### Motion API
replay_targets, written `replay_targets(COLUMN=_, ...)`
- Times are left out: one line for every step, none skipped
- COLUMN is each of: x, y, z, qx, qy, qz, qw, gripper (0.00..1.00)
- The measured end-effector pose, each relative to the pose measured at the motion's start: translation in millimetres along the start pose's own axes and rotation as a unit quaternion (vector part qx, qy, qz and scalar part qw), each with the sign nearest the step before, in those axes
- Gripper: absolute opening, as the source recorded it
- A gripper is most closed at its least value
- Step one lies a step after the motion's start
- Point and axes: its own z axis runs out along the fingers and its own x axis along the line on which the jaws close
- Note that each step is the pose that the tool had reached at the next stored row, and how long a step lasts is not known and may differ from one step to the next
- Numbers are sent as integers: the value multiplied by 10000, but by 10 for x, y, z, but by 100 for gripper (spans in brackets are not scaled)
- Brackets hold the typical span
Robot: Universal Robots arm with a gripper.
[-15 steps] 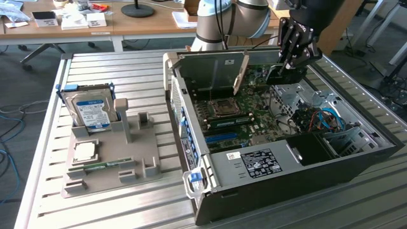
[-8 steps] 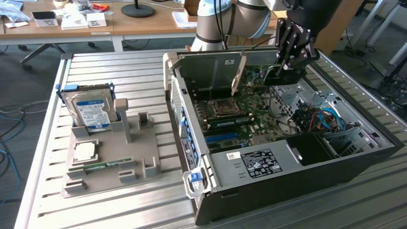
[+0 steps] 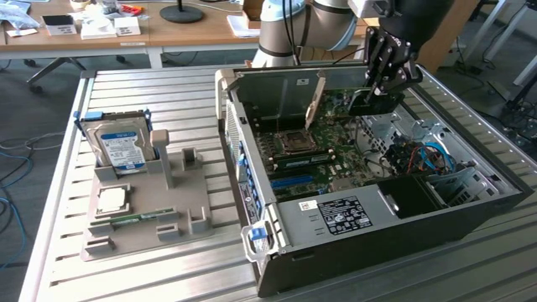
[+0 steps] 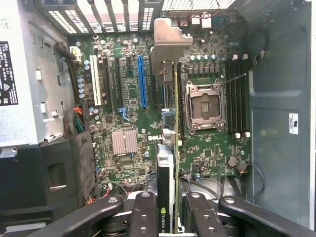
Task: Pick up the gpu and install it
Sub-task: 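Insert the gpu into the slot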
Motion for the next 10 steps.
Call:
replay_targets(x=0, y=0, z=0, qx=0, qy=0, qz=0, qw=10000, gripper=27)
replay_targets(x=0, y=0, z=0, qx=0, qy=0, qz=0, qw=10000, gripper=27)
replay_targets(x=0, y=0, z=0, qx=0, qy=0, qz=0, qw=10000, gripper=27)
replay_targets(x=1, y=2, z=0, qx=0, qy=0, qz=0, qw=10000, gripper=27)
replay_targets(x=3, y=14, z=0, qx=0, qy=1, qz=1, qw=10000, gripper=27)
replay_targets(x=3, y=15, z=1, qx=0, qy=1, qz=0, qw=10000, gripper=27)
replay_targets(x=3, y=15, z=1, qx=0, qy=0, qz=0, qw=10000, gripper=27)
replay_targets(x=3, y=15, z=2, qx=0, qy=0, qz=0, qw=10000, gripper=27)
replay_targets(x=3, y=16, z=1, qx=0, qy=0, qz=0, qw=10000, gripper=27)
replay_targets(x=3, y=21, z=2, qx=0, qy=0, qz=1, qw=10000, gripper=27)
